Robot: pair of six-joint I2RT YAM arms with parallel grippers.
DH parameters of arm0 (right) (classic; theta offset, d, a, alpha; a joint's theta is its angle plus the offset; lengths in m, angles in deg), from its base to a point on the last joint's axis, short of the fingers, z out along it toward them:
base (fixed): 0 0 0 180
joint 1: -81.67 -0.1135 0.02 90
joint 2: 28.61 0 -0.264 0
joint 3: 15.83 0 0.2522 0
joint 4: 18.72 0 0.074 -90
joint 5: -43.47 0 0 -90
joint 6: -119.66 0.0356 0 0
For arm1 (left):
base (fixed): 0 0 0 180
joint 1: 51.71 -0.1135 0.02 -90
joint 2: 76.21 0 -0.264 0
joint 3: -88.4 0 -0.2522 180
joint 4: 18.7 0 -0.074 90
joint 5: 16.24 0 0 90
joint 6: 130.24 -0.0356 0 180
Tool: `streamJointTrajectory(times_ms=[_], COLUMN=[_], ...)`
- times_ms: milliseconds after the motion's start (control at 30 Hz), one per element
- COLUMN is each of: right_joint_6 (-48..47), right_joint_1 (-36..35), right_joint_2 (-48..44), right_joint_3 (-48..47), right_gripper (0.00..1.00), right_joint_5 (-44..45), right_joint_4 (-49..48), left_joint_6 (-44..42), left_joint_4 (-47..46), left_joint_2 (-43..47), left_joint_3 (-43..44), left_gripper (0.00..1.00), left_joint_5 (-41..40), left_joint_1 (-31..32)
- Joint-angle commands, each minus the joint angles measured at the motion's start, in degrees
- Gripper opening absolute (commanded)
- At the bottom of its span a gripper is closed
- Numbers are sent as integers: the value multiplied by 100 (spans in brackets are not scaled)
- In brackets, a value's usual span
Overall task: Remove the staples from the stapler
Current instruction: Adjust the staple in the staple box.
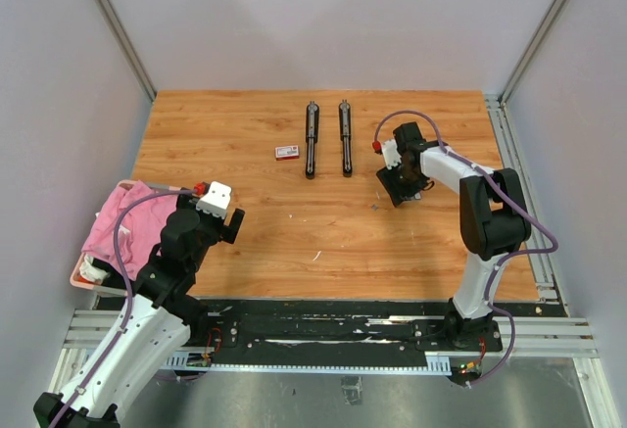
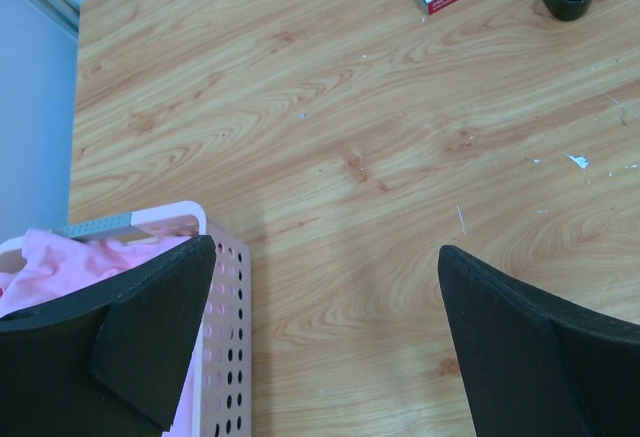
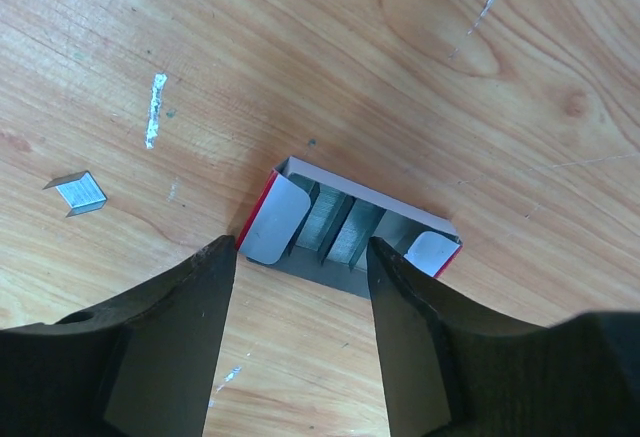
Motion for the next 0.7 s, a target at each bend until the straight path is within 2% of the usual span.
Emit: streamJointTrajectory(times_ms=[0,333,667], right_joint_6=[-48,-39,-155], right_joint_1=[-88,-91,-112], right_joint_2=[126,109,-339], right_joint_3=[-194,-200,-327], right_gripper=[56,52,66], right_joint_5=[91,94,-38], right_joint_4=[171,170,306], left_joint_6=[-42,-43,-44], left_joint_4=[-189,-184,-195], left_joint_2=[20,20,-15], left_joint_3=[-52,-51,-50], left_gripper=[98,98,98], left_joint_5=[31,38,47], left_joint_1=[-32,-31,-27])
